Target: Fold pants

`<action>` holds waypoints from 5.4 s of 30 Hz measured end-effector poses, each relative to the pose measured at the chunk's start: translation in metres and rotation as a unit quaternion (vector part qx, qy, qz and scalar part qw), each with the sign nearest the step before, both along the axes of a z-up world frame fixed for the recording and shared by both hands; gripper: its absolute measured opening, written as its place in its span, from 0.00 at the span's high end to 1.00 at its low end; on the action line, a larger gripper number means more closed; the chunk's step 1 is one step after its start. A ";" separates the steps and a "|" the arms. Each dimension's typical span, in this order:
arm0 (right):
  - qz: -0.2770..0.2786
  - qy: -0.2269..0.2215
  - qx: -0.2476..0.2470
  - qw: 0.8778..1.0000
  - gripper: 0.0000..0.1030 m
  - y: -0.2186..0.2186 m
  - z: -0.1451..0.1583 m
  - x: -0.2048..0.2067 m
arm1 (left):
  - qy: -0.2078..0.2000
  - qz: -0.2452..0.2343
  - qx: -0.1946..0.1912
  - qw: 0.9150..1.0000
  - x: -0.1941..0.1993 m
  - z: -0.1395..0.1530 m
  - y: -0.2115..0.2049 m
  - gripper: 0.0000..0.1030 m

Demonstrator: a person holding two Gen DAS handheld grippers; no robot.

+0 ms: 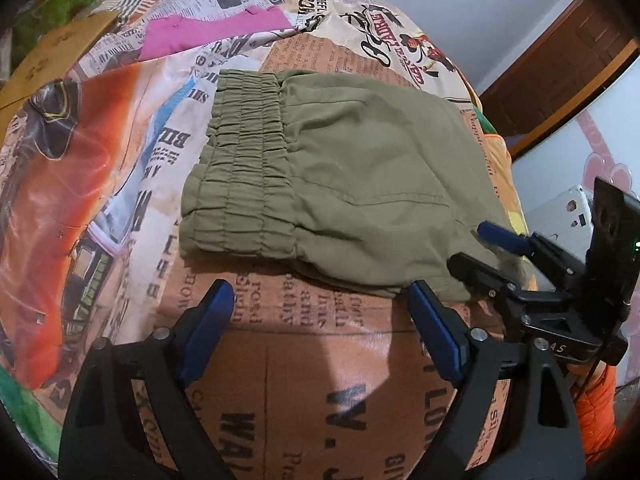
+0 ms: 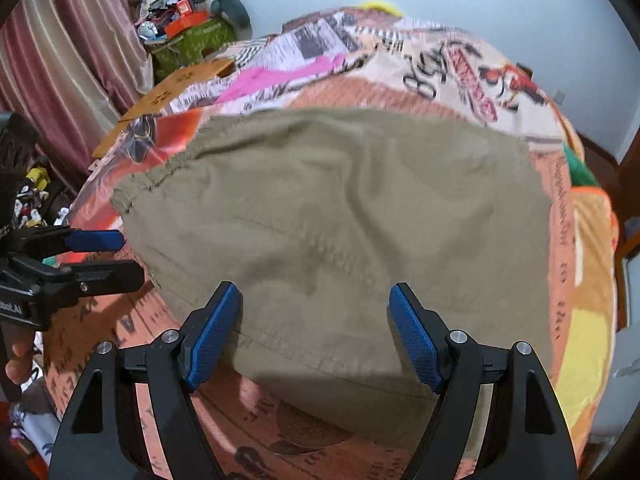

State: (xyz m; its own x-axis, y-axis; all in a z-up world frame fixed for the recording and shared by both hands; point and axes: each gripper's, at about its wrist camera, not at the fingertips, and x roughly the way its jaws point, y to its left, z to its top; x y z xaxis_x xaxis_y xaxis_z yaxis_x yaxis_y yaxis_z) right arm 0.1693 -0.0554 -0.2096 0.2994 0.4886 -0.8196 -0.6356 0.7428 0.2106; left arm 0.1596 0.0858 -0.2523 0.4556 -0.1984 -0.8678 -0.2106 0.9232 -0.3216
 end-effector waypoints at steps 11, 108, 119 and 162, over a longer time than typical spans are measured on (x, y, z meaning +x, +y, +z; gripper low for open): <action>0.004 0.029 0.023 0.999 0.26 -0.004 -0.005 0.002 | 0.012 0.038 -0.124 0.992 0.027 -0.008 0.022 0.01; -0.147 0.060 0.057 0.986 0.27 -0.119 -0.021 0.003 | -0.065 -0.182 0.088 0.977 0.085 0.045 -0.164 0.64; -0.166 0.031 0.068 0.983 0.27 -0.134 0.008 0.000 | -0.122 -0.155 0.091 0.976 0.061 0.086 -0.132 0.24; -0.156 0.031 0.095 0.983 0.24 -0.100 -0.007 0.019 | 0.030 -0.083 0.161 0.983 0.243 -0.007 0.014 0.21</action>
